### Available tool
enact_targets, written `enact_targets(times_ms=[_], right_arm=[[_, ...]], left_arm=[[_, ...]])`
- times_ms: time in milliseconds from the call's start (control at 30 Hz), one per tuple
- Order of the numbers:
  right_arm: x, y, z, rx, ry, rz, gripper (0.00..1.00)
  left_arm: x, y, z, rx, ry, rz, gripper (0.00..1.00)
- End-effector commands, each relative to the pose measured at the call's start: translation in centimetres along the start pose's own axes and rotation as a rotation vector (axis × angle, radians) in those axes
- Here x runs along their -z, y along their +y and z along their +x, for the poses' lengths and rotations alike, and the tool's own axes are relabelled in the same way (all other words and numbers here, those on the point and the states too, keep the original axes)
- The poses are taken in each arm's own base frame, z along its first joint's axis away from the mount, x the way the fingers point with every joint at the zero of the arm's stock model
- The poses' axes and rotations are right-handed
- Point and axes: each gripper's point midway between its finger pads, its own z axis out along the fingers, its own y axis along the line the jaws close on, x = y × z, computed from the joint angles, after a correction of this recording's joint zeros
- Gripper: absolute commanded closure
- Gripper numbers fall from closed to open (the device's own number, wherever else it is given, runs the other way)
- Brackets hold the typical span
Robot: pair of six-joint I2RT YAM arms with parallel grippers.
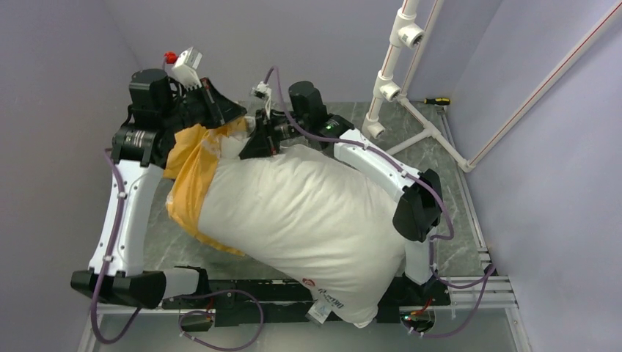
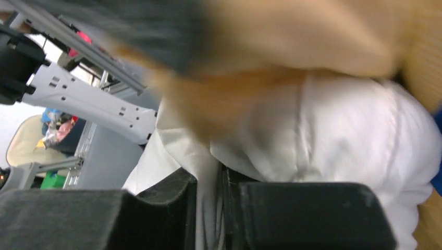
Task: Put the pillow into the pillowcase
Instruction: Stuff the pillow into the pillowcase.
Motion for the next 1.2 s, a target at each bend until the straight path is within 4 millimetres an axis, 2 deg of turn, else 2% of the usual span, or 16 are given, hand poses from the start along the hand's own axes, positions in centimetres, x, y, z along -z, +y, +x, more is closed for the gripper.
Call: enact_targets(times_ms=[0, 167, 300, 433, 500, 567, 633, 833, 967, 1000, 1067, 1133, 1167], right_arm=[[1.7, 1.5, -4.3, -0.005, -0.144, -0.051, 0.73], [3.6, 1.7, -3.9, 0.041, -0.117, 0.065, 0.44], [6.2, 2.0, -4.0, 0.122, -0.120, 0.192, 0.32], [8.7, 1.2, -5.2, 0.155, -0.176, 0.309, 0.18], [9.0, 0.0, -5.7, 0.137, -0.207, 0.329, 0.14], [8.3, -1.1, -6.2, 0.110, -0.213, 0.308, 0.01], [6.8, -2.5, -6.3, 0.067, -0.198, 0.271, 0.00], [2.2, -5.7, -5.5, -0.093, -0.182, 0.132, 0.00], [-0.6, -5.3, -3.9, -0.154, -0.121, 0.021, 0.01], [-0.9, -4.7, -3.8, -0.155, -0.119, -0.006, 0.04], [-1.0, -3.3, -3.9, -0.153, -0.133, -0.059, 0.18], [-0.8, -2.1, -3.6, -0.166, -0.131, -0.115, 0.56], [-0.6, -1.6, -3.6, -0.170, -0.124, -0.135, 0.71]], left_arm=[[4.8, -5.9, -1.2, -0.177, -0.143, 0.153, 1.00], [5.1, 0.1, 1.4, -0.129, -0.192, -0.099, 1.00], [5.0, 3.1, 2.3, -0.119, -0.243, -0.201, 1.00], [4.6, 3.9, 2.7, -0.113, -0.248, -0.214, 1.00], [4.4, 3.7, 2.8, -0.118, -0.235, -0.198, 1.00], [4.4, 3.5, 2.7, -0.128, -0.228, -0.192, 1.00], [4.5, 3.5, 2.6, -0.134, -0.226, -0.197, 1.00], [5.0, 3.5, 2.4, -0.134, -0.239, -0.219, 1.00], [5.5, 3.6, 2.3, -0.133, -0.254, -0.234, 1.00], [5.6, 3.7, 2.2, -0.136, -0.259, -0.242, 1.00], [5.9, 3.8, 2.0, -0.148, -0.268, -0.258, 1.00], [6.1, 4.0, 1.7, -0.161, -0.274, -0.280, 1.00], [6.3, 4.1, 1.5, -0.171, -0.278, -0.292, 1.00]])
